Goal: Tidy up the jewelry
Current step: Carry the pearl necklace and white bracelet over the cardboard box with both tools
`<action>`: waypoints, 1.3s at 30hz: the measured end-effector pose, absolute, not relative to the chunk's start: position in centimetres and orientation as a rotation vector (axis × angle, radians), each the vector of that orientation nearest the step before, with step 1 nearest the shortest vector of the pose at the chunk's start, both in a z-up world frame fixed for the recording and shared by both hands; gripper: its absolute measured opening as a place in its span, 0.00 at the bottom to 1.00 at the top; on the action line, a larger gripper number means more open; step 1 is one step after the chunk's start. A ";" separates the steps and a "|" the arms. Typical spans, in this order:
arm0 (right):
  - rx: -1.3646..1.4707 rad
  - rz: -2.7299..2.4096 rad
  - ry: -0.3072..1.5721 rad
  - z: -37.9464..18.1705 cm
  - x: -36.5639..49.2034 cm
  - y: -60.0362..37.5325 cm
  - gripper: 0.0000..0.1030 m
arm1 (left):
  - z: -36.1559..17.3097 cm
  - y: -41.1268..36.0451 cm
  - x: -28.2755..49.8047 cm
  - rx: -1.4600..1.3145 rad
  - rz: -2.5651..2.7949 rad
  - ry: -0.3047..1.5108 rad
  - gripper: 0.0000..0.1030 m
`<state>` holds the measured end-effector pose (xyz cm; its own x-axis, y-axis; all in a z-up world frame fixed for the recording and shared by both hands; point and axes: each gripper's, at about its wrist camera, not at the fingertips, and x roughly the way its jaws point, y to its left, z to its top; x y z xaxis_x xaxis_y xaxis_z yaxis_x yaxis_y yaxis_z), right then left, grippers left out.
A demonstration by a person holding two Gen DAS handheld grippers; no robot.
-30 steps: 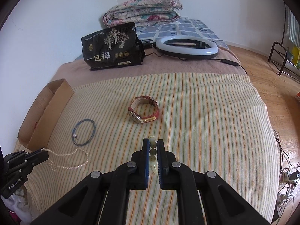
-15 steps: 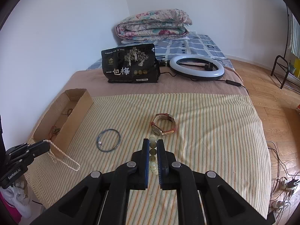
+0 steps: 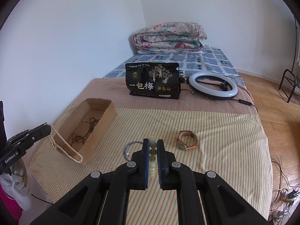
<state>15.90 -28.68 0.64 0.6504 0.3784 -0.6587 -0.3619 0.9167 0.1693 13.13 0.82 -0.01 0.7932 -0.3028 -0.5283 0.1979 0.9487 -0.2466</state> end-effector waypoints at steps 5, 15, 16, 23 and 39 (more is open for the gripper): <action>0.019 0.457 0.740 1.5 15.7 -26.4 0.05 | 0.9 2.9 13.2 -0.183 -0.241 0.575 0.01; -0.007 0.545 0.736 2.3 15.7 -20.5 0.05 | 0.5 8.1 14.2 -0.192 -0.158 0.571 0.01; -0.011 0.554 0.737 2.4 15.6 -19.9 0.05 | 0.4 8.7 14.4 -0.194 -0.148 0.573 0.01; -0.031 0.607 0.751 1.9 16.2 -15.5 0.05 | -1.2 12.1 15.1 -0.222 -0.098 0.594 0.01; -0.036 0.675 0.836 -1.9 18.0 -8.1 0.05 | -4.2 15.8 15.7 -0.237 -0.042 0.637 0.01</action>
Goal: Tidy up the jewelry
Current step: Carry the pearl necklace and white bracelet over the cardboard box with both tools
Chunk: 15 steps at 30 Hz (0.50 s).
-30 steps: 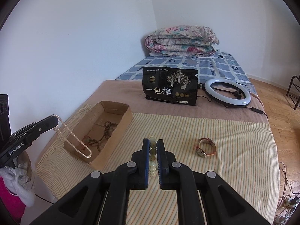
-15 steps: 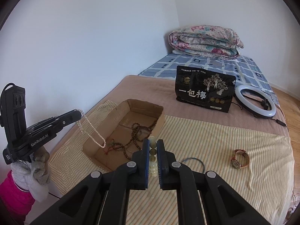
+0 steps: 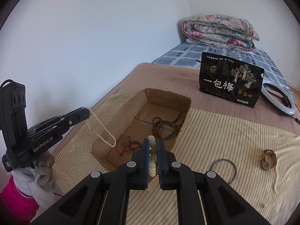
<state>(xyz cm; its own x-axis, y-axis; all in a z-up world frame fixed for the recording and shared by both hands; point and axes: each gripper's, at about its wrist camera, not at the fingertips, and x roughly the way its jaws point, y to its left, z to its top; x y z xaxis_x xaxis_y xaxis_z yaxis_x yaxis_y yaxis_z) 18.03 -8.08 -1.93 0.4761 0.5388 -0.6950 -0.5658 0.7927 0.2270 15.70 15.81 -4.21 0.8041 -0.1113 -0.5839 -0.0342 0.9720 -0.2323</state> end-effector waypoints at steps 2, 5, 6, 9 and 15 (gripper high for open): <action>-0.037 0.673 0.845 -2.4 18.3 -7.5 0.05 | -4.5 16.0 15.8 -0.237 -0.039 0.644 0.01; -0.038 0.670 0.859 -3.1 18.7 -6.8 0.05 | -5.0 16.2 15.9 -0.243 -0.036 0.653 0.01; -0.038 0.670 0.864 -3.4 18.8 -6.6 0.05 | -5.2 16.3 15.9 -0.247 -0.035 0.657 0.01; -0.043 0.672 0.880 -4.1 19.2 -6.0 0.05 | -5.7 16.5 16.0 -0.252 -0.035 0.672 0.01; -0.058 0.684 0.900 -5.0 19.6 -5.2 0.05 | -6.7 16.5 16.0 -0.270 -0.048 0.706 0.01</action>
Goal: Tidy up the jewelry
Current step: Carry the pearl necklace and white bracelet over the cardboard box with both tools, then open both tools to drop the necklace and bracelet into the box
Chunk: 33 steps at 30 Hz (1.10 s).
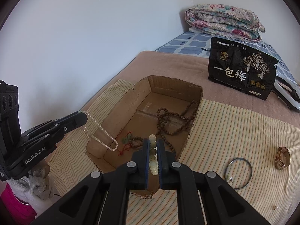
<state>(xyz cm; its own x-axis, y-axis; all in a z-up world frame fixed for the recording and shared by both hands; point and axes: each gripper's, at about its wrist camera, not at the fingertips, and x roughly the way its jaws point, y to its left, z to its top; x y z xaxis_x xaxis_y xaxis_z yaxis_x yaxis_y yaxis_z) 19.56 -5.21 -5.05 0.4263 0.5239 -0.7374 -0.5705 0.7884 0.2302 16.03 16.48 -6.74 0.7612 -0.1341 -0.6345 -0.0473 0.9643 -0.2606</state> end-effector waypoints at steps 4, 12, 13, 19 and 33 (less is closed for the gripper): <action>-0.071 0.682 0.911 -5.6 19.7 -4.8 0.10 | -7.2 16.2 16.1 -0.270 -0.061 0.728 0.01; -0.092 0.617 0.860 -4.9 19.6 -5.3 0.71 | -7.6 15.9 16.1 -0.264 -0.037 0.750 0.07; -0.093 0.611 0.856 -4.9 19.6 -5.4 0.72 | -7.7 16.0 16.1 -0.265 -0.035 0.751 0.07; -0.102 0.576 0.835 -4.3 19.5 -6.1 0.81 | -7.7 15.9 15.9 -0.261 -0.026 0.750 0.08; -0.131 0.501 0.745 -1.7 18.2 -8.5 1.00 | -5.2 13.5 14.4 -0.173 -0.005 0.679 0.42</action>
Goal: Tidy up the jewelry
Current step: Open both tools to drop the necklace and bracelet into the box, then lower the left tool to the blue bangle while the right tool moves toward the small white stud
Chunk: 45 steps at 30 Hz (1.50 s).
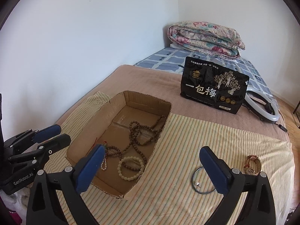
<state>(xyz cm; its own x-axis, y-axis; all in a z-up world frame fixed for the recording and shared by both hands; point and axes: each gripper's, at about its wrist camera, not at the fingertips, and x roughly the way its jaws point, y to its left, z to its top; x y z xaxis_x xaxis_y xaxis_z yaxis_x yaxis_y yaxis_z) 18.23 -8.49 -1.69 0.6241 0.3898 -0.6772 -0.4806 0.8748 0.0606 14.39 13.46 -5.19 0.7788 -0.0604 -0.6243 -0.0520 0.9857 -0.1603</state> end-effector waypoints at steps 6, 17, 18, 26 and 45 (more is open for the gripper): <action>-0.087 0.460 0.723 -0.3 18.3 -11.2 1.00 | -4.0 12.0 13.9 -0.129 -0.003 0.649 0.58; -0.001 0.347 0.700 1.1 18.9 -18.6 1.00 | -3.4 8.4 14.2 -0.089 -0.059 0.661 0.58; 0.011 0.335 0.697 1.3 19.0 -19.4 1.00 | -3.4 8.0 14.3 -0.088 -0.065 0.664 0.58; 0.109 0.238 0.679 2.4 19.1 -26.0 1.00 | -3.5 4.3 15.1 -0.073 -0.134 0.686 0.58; 0.043 0.132 0.760 -4.2 16.7 -37.1 1.00 | -9.5 -5.4 19.3 -0.108 -0.314 0.867 0.58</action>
<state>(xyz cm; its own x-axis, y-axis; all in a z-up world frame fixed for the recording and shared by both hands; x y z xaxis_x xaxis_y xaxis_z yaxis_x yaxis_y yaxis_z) 16.69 -37.12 -4.22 0.7172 0.1349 -0.6837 -0.1036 0.9908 0.0869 19.31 -5.39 -9.53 0.6044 -0.3142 -0.7321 0.2272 0.9487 -0.2196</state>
